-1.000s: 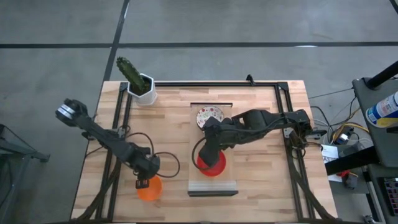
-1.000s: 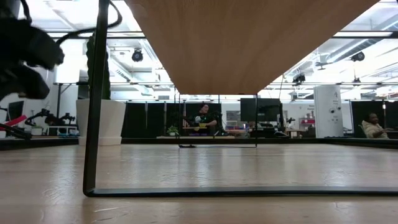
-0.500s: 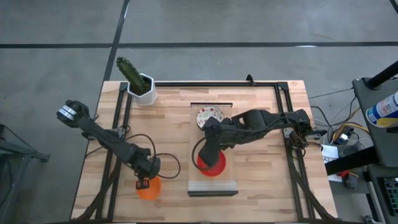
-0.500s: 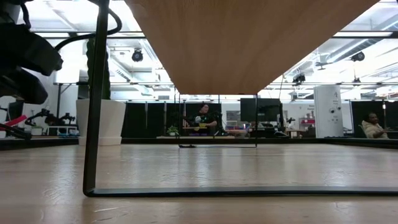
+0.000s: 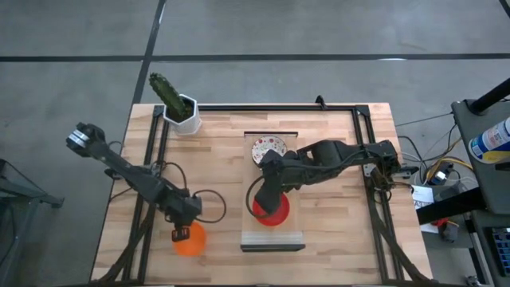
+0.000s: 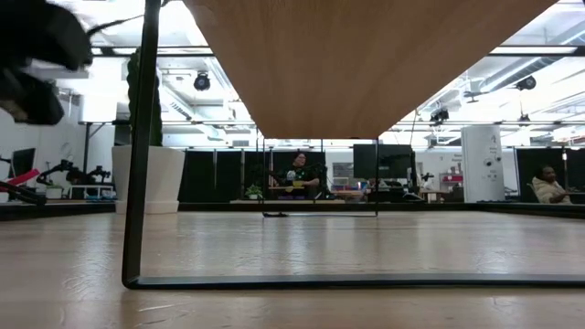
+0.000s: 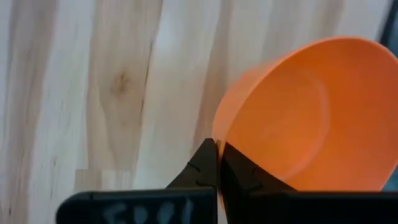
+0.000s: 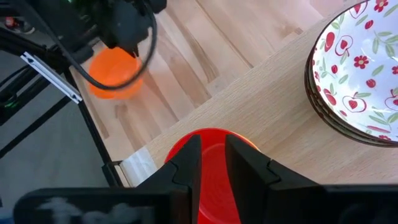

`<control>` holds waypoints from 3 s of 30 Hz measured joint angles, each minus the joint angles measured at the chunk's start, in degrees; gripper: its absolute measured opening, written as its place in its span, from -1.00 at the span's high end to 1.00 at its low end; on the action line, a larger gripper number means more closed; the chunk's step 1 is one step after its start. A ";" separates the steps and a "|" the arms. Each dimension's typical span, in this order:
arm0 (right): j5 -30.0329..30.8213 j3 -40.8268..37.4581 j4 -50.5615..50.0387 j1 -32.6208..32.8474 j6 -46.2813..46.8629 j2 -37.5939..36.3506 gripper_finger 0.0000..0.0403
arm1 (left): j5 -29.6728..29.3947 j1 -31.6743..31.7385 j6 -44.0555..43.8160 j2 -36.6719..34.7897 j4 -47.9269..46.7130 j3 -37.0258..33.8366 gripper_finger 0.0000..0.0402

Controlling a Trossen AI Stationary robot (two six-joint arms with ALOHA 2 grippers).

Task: Pick & Place Mini bowls
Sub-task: Stack the orange bowl on top of the red bowl on the shelf

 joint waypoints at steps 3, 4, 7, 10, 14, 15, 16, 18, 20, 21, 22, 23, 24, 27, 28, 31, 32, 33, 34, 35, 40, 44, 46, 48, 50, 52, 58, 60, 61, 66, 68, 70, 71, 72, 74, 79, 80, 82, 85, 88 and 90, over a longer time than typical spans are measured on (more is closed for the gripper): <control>0.02 0.00 0.00 0.00 -0.07 -0.02 0.68 | -1.78 0.00 -2.35 -3.36 -0.74 1.27 1.00; 0.02 0.00 0.00 -0.02 -0.09 -0.03 0.68 | -2.16 0.04 -3.20 -4.52 -0.74 1.81 1.00; 0.02 0.00 -0.04 -0.04 -0.20 -0.18 0.68 | -3.75 0.15 -5.33 -7.57 -0.52 3.58 1.00; 0.09 -0.02 -0.14 -0.02 -1.11 -1.15 0.69 | -5.72 0.17 -6.69 -10.12 -0.64 5.89 1.00; 2.22 -0.02 -0.16 -0.01 -1.16 -3.67 0.72 | -9.70 0.17 -7.05 -12.49 -0.40 9.82 1.00; 3.42 -0.02 -0.10 0.05 -1.16 -4.21 0.73 | -10.86 0.17 -6.95 -12.80 -0.15 10.70 1.00; 4.81 -0.02 -0.08 0.11 -1.12 -4.91 0.74 | -11.72 0.26 -6.94 -13.07 0.28 11.57 1.00; 7.35 -0.02 -0.07 0.24 -0.76 -6.21 0.74 | -12.22 0.93 -8.00 -13.21 1.24 13.21 1.00; 8.82 -0.02 -0.01 0.24 -0.52 -7.41 0.74 | -12.23 2.30 -9.58 -12.74 1.72 15.05 1.00; 9.16 -0.02 -0.01 0.24 -0.49 -8.01 0.74 | -12.29 2.86 -10.42 -12.34 2.27 15.98 1.00; 9.38 -0.02 0.00 0.24 -0.51 -8.44 0.74 | -12.47 3.39 -10.93 -11.95 2.69 16.92 1.00; 9.66 0.00 0.00 0.24 -0.51 -8.77 0.73 | -12.64 3.84 -11.13 -11.55 3.02 17.89 1.00; 10.19 0.00 -0.03 0.27 -0.51 -9.15 0.73 | -13.08 4.42 -11.17 -11.04 3.60 18.98 1.00; 11.66 0.00 -0.13 0.50 -0.83 -9.49 0.73 | -16.08 6.30 -11.94 -9.25 5.45 22.01 1.00; 12.29 0.00 -0.16 0.50 -1.17 -9.58 0.73 | -17.13 7.14 -12.14 -8.46 5.85 22.93 1.00; 13.54 0.00 -0.15 0.51 -1.62 -9.60 0.73 | -18.65 9.86 -10.72 -5.68 6.68 25.63 1.00; 13.63 0.00 -0.17 0.51 -1.63 -9.60 0.73 | -18.65 10.75 -10.15 -4.66 6.52 26.52 1.00; 13.63 0.00 -0.20 0.52 -1.74 -9.60 0.73 | -18.66 11.58 -9.64 -3.59 6.64 27.49 1.00; 13.64 0.00 -0.29 0.63 -1.82 -9.60 0.73 | -18.65 12.30 -9.14 -2.44 6.79 28.32 1.00; 13.62 0.00 -0.59 0.81 -1.81 -9.60 0.73 | -18.65 13.04 -8.61 -1.20 6.60 29.23 1.00; 13.57 0.00 -2.40 1.86 -1.82 -9.84 0.73 | -18.32 16.65 -6.95 5.66 6.54 33.68 1.00; 13.57 0.00 -2.77 2.15 -1.60 -10.97 0.73 | -16.31 18.80 -5.14 11.38 6.61 37.88 1.00; 13.59 0.00 -2.67 2.55 -1.56 -11.54 0.73 | -14.36 19.71 -4.57 14.01 6.47 39.92 1.00; 13.55 0.00 -2.63 3.09 -1.55 -12.12 0.73 | -12.45 20.28 -4.11 16.57 6.55 42.21 1.00; 13.53 0.00 -2.58 3.45 -1.55 -12.53 0.73 | -11.46 20.31 -2.92 18.97 5.86 44.37 1.00; 13.55 0.00 -2.58 3.77 -1.58 -12.87 0.73 | -10.50 20.23 -2.03 21.28 4.66 46.46 1.00; 13.53 0.00 -2.51 4.61 -1.40 -13.23 0.73 | -11.39 20.40 0.47 26.14 -4.69 51.94 1.00; 13.53 0.00 -2.34 4.96 -1.40 -13.23 0.73 | -12.74 20.37 1.45 27.24 -5.39 52.93 1.00; 13.57 0.00 -2.31 5.14 -1.40 -13.23 0.73 | -13.50 20.35 1.99 27.46 -5.39 53.37 1.00; 13.79 0.00 -2.16 5.38 -1.40 -13.23 0.73 | -14.01 20.59 2.95 28.12 -5.76 54.49 1.00; 13.82 0.00 -2.18 5.38 -1.40 -13.23 0.73 | -13.69 20.67 2.99 28.12 -6.14 54.38 1.00; 13.86 0.00 -2.16 5.38 -1.40 -13.23 0.73 | -13.50 20.68 2.94 28.03 -8.03 54.57 1.00; 13.86 0.00 -2.16 5.38 -1.40 -13.23 0.73 | -13.55 20.68 2.93 27.95 -9.61 54.77 1.00; 13.86 -0.02 -2.16 5.38 -1.40 -13.23 0.73 | -13.92 20.68 2.86 27.93 -10.83 54.93 1.00; 13.90 -0.02 -2.16 5.38 -1.40 -13.23 0.73 | -14.76 20.68 2.27 27.92 -12.27 55.01 1.00; 15.11 -0.07 -2.12 5.38 -1.57 -13.23 0.73 | -14.78 20.70 2.43 27.92 -10.63 55.01 0.88; 15.13 -0.07 -2.12 5.38 -1.60 -13.23 0.73 | -14.78 20.74 2.50 27.92 -9.89 55.01 0.83; 15.13 -0.07 -2.12 5.38 -1.58 -13.21 0.73 | -14.78 20.74 2.73 27.92 -9.21 55.01 0.74; 15.13 -0.07 -2.12 5.38 -1.51 -13.21 0.73 | -14.72 20.74 2.15 27.92 -9.01 55.01 0.62; 15.18 -0.39 -2.07 6.10 0.17 -13.21 0.73 | -13.96 20.74 1.60 27.68 -9.33 55.61 0.55; 15.02 -1.36 -2.05 6.53 2.19 -13.21 0.73 | -13.44 20.74 2.02 27.15 -9.20 56.56 0.54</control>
